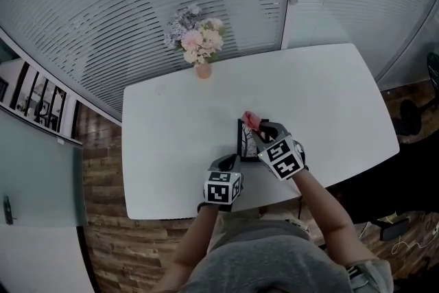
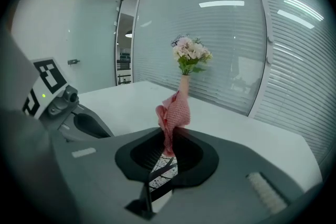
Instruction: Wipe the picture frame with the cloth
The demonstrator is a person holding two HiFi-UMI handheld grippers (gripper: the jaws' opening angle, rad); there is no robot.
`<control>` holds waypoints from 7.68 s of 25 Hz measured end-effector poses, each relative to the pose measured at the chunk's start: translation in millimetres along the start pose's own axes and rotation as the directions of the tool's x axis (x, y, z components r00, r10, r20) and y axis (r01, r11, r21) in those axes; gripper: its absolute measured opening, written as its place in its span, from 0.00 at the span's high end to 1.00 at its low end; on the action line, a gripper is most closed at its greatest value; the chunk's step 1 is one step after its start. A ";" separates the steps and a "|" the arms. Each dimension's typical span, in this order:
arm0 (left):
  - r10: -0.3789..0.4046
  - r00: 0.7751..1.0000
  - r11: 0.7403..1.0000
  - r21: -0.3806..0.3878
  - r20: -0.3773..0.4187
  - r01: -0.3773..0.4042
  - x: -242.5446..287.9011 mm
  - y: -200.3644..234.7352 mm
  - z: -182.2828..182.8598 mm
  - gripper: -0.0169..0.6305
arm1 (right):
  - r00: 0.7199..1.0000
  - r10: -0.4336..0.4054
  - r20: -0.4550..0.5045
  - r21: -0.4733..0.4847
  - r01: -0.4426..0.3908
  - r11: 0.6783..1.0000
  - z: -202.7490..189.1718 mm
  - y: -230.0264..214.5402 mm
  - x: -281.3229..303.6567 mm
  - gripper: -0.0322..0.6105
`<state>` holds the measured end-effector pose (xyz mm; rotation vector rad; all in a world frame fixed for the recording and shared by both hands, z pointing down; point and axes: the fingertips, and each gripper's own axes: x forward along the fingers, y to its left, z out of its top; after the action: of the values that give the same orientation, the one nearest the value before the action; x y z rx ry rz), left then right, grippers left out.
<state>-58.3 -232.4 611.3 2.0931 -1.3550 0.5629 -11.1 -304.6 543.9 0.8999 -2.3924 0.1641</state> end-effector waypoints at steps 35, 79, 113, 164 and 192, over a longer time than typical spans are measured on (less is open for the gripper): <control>-0.044 0.997 0.999 0.029 -0.064 0.046 17.4 -0.6 -3.1 0.90 | 0.970 0.058 -0.237 -0.165 -0.099 0.981 -36.5 -0.2 79.9 0.88; 0.013 0.998 1.000 0.008 -0.055 -0.012 18.1 -1.4 -3.2 0.90 | 0.890 0.280 -0.360 -0.154 -0.352 0.923 -73.2 70.9 25.7 0.88; 0.021 0.998 1.000 0.006 -0.057 -0.020 17.4 -1.8 -3.3 0.91 | 0.931 0.234 -0.278 -0.153 -0.284 0.946 -55.2 49.0 12.1 0.88; 0.006 0.999 1.000 -0.015 -0.051 -0.007 18.2 0.2 -3.7 0.91 | 0.941 0.098 -0.323 -0.147 -0.152 0.977 -73.6 -7.6 36.6 0.88; 0.038 0.999 0.999 0.003 -0.037 -0.038 17.3 -0.1 -4.0 0.91 | 0.907 0.201 -0.369 -0.118 -0.260 0.958 -90.2 34.8 6.3 0.88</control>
<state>-51.4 -241.4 625.1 2.0526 -1.3767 0.6166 5.3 -254.3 625.1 0.4606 -2.1277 0.1978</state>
